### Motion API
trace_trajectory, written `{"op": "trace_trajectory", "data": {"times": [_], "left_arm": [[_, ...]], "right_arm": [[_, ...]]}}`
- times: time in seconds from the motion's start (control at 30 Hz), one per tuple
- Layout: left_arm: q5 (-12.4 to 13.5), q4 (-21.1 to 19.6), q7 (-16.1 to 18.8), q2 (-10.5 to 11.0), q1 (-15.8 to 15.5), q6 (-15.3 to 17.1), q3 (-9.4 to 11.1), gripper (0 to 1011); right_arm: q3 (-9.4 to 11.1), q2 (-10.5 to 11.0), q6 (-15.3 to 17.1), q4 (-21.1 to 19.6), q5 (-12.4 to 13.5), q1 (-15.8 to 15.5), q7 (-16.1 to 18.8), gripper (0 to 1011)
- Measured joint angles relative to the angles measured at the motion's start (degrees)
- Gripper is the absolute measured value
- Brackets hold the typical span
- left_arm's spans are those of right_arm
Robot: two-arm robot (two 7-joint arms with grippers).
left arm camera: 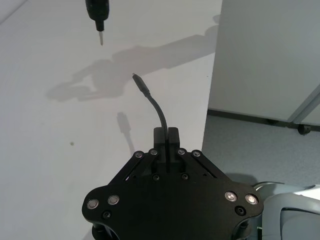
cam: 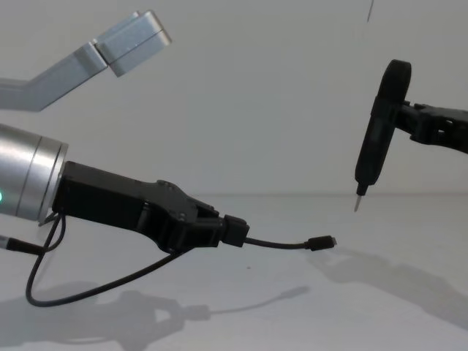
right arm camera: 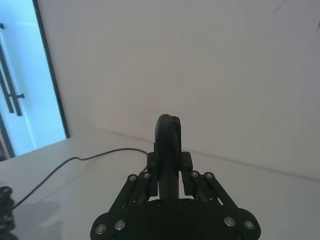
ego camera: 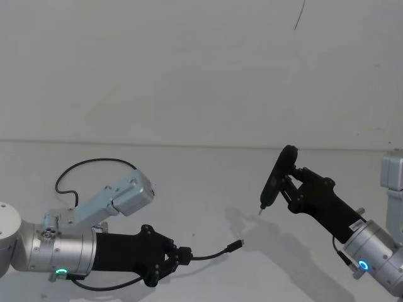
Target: Pick up the data cable with the one hand.
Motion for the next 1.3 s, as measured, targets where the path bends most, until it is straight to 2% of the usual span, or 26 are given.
{"op": "trace_trajectory", "data": {"times": [0.37,0.63,0.93,1.3], "left_arm": [[0.0,0.0,0.0,0.0,0.0,0.0,0.0,39],[0.0,0.0,0.0,0.0,0.0,0.0,0.0,39],[0.0,0.0,0.0,0.0,0.0,0.0,0.0,39],[0.0,0.0,0.0,0.0,0.0,0.0,0.0,39]], "right_arm": [[0.2,-0.5,1.7,-0.8,5.4,-1.3,3.1,269],[0.2,-1.2,1.9,-0.9,8.1,-2.1,4.5,269],[0.0,0.0,2.7,-2.5,8.6,-3.5,4.3,269],[-0.3,3.6,4.7,-5.8,7.0,-5.8,2.1,269]]}}
